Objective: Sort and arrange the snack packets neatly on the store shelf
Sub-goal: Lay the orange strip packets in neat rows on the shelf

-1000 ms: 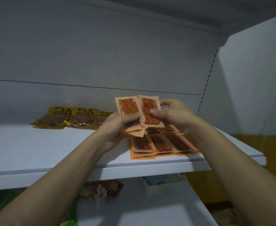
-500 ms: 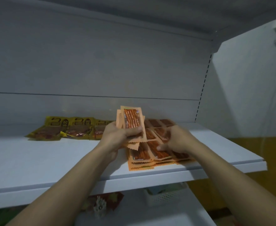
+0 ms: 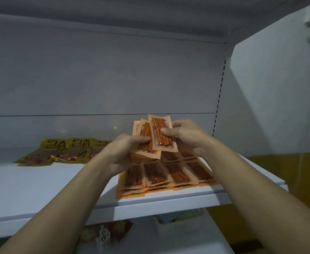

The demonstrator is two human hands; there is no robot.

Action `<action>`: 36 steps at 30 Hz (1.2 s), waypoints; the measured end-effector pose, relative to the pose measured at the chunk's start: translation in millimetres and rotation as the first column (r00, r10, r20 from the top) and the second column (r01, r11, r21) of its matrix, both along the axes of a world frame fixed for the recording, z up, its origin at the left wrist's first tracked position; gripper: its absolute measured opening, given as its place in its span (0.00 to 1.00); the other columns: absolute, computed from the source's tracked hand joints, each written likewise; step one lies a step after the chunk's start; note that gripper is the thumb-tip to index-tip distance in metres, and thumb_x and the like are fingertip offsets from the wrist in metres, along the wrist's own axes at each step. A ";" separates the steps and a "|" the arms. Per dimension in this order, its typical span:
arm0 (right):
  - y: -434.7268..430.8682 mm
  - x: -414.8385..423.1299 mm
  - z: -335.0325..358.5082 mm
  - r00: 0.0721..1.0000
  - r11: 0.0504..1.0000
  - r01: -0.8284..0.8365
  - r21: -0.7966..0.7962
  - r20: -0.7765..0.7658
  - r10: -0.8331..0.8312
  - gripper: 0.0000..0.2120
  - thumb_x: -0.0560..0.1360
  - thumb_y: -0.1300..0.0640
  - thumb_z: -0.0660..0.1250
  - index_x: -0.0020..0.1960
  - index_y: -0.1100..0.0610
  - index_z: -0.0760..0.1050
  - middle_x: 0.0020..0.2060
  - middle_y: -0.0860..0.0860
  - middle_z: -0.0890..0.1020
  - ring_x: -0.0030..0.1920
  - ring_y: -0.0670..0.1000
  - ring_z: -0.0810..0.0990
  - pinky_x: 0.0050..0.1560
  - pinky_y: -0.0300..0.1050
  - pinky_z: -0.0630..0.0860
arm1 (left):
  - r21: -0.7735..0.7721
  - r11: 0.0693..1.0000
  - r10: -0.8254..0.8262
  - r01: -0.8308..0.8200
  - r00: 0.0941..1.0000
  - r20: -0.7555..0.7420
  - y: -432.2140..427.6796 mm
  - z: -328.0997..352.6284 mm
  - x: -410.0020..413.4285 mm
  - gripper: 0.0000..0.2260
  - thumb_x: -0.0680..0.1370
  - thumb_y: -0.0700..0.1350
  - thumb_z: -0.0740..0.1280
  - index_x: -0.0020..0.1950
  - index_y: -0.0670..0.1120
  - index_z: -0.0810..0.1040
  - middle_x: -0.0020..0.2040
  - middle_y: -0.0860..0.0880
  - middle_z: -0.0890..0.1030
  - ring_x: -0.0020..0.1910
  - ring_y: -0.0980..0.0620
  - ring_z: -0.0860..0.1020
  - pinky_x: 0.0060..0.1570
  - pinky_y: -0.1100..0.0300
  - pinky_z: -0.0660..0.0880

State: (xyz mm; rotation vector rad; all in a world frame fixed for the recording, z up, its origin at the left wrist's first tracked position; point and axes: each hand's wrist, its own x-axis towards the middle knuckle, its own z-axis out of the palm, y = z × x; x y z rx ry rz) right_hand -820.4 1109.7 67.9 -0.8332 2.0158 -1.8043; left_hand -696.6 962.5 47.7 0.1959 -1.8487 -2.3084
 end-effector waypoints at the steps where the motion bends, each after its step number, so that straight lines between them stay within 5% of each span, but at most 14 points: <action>1: 7.3 -5.2 -2.7 0.998 0.999 0.042 0.010 -0.041 -0.041 0.04 0.73 0.62 0.74 0.46 0.60 0.79 0.38 0.54 0.86 0.38 0.49 0.86 0.40 0.43 0.81 | -0.013 0.998 0.054 -0.054 0.999 -0.007 3.5 -1.1 -1.8 0.06 0.77 0.36 0.67 0.52 0.38 0.81 0.45 0.39 0.85 0.38 0.46 0.85 0.35 0.56 0.83; 4: 34.7 -19.3 -16.3 0.981 0.982 0.157 0.105 -0.130 -0.143 0.04 0.73 0.61 0.75 0.44 0.56 0.79 0.34 0.50 0.85 0.30 0.43 0.83 0.27 0.34 0.75 | 0.000 0.988 0.155 -0.155 0.988 -0.011 12.5 -4.4 -3.7 0.05 0.77 0.35 0.68 0.52 0.36 0.80 0.43 0.40 0.85 0.37 0.46 0.85 0.33 0.56 0.82; 8: 51.9 -27.0 -37.1 0.995 0.949 0.063 0.308 -0.087 -0.038 0.08 0.72 0.59 0.76 0.48 0.56 0.79 0.36 0.50 0.87 0.40 0.49 0.86 0.46 0.48 0.82 | 0.005 0.972 0.234 -0.234 0.972 0.020 18.9 -3.2 0.8 0.07 0.76 0.35 0.70 0.53 0.35 0.80 0.45 0.39 0.86 0.39 0.46 0.86 0.33 0.58 0.81; 10: 50.2 -28.9 -41.0 0.995 0.923 0.038 0.382 -0.099 0.000 0.11 0.70 0.57 0.77 0.48 0.53 0.78 0.38 0.48 0.87 0.41 0.48 0.86 0.46 0.48 0.81 | 0.007 0.961 0.277 -0.277 0.961 0.015 27.3 -4.1 -1.0 0.06 0.75 0.35 0.70 0.52 0.36 0.80 0.46 0.38 0.85 0.39 0.46 0.86 0.32 0.58 0.81; 14: 43.7 -27.8 -42.8 0.947 0.841 0.153 0.519 -0.321 0.026 0.13 0.67 0.54 0.80 0.48 0.52 0.78 0.37 0.45 0.81 0.37 0.42 0.80 0.33 0.37 0.72 | -0.078 0.940 0.334 -0.333 0.942 0.008 44.0 -7.0 -4.5 0.05 0.74 0.37 0.73 0.48 0.39 0.81 0.42 0.41 0.86 0.36 0.48 0.85 0.29 0.61 0.79; 18: 41.6 -25.8 -53.5 0.859 0.708 0.305 0.638 -0.505 0.086 0.12 0.69 0.45 0.76 0.41 0.51 0.76 0.38 0.47 0.79 0.39 0.47 0.77 0.33 0.42 0.69 | -0.140 0.908 0.396 -0.396 0.918 -0.024 51.7 -12.1 -7.3 0.08 0.73 0.41 0.75 0.50 0.41 0.81 0.43 0.44 0.87 0.39 0.49 0.86 0.32 0.60 0.80; 21: 50.1 -28.7 -49.8 0.864 0.858 0.320 0.402 -0.495 -0.090 0.11 0.76 0.42 0.69 0.42 0.50 0.77 0.41 0.45 0.82 0.43 0.48 0.80 0.40 0.45 0.75 | -0.143 0.892 0.428 -0.428 0.903 -0.038 60.2 -21.2 -10.7 0.13 0.71 0.43 0.77 0.53 0.43 0.81 0.45 0.45 0.87 0.44 0.48 0.86 0.45 0.54 0.81; 24: 58.7 -23.9 -32.5 0.986 0.988 0.077 0.133 -0.156 -0.055 0.17 0.78 0.39 0.64 0.44 0.52 0.78 0.34 0.47 0.83 0.37 0.48 0.81 0.32 0.41 0.72 | -0.110 0.884 0.451 -0.455 0.891 -0.055 74.1 -26.7 -15.7 0.13 0.70 0.42 0.77 0.52 0.42 0.80 0.45 0.45 0.87 0.43 0.47 0.86 0.41 0.53 0.82; 27: 61.7 -17.5 -30.1 0.991 0.985 -0.100 0.137 -0.073 0.111 0.16 0.75 0.44 0.72 0.54 0.55 0.75 0.36 0.51 0.84 0.34 0.50 0.82 0.28 0.42 0.73 | -0.109 0.891 0.437 -0.442 0.897 -0.061 90.0 -30.0 -21.4 0.13 0.71 0.43 0.77 0.52 0.42 0.80 0.44 0.44 0.86 0.43 0.46 0.86 0.41 0.54 0.81; 30: 67.1 -22.5 -32.5 0.991 0.987 -0.030 0.159 -0.122 0.049 0.18 0.71 0.48 0.76 0.55 0.52 0.73 0.47 0.50 0.83 0.44 0.50 0.83 0.39 0.46 0.81 | -0.048 0.900 0.429 -0.433 0.900 -0.074 99.4 -30.2 -25.7 0.12 0.72 0.44 0.75 0.52 0.42 0.81 0.45 0.44 0.86 0.43 0.46 0.86 0.41 0.54 0.82; 33: 75.2 -27.8 -36.2 0.996 0.994 -0.086 0.061 -0.031 0.088 0.17 0.70 0.54 0.78 0.54 0.52 0.74 0.49 0.52 0.83 0.42 0.50 0.85 0.34 0.44 0.80 | -0.001 0.920 0.392 -0.393 0.919 -0.050 105.6 -26.2 -28.8 0.10 0.74 0.44 0.73 0.53 0.41 0.81 0.47 0.43 0.86 0.44 0.46 0.86 0.38 0.56 0.82; 36: 81.0 -34.8 -40.8 0.997 0.998 -0.061 -0.012 0.045 0.061 0.18 0.69 0.61 0.78 0.55 0.53 0.75 0.51 0.55 0.84 0.47 0.55 0.85 0.42 0.48 0.82 | -0.020 0.949 0.316 -0.315 0.949 0.018 112.4 -25.2 -32.3 0.13 0.77 0.45 0.70 0.59 0.40 0.81 0.50 0.42 0.86 0.48 0.45 0.85 0.46 0.51 0.81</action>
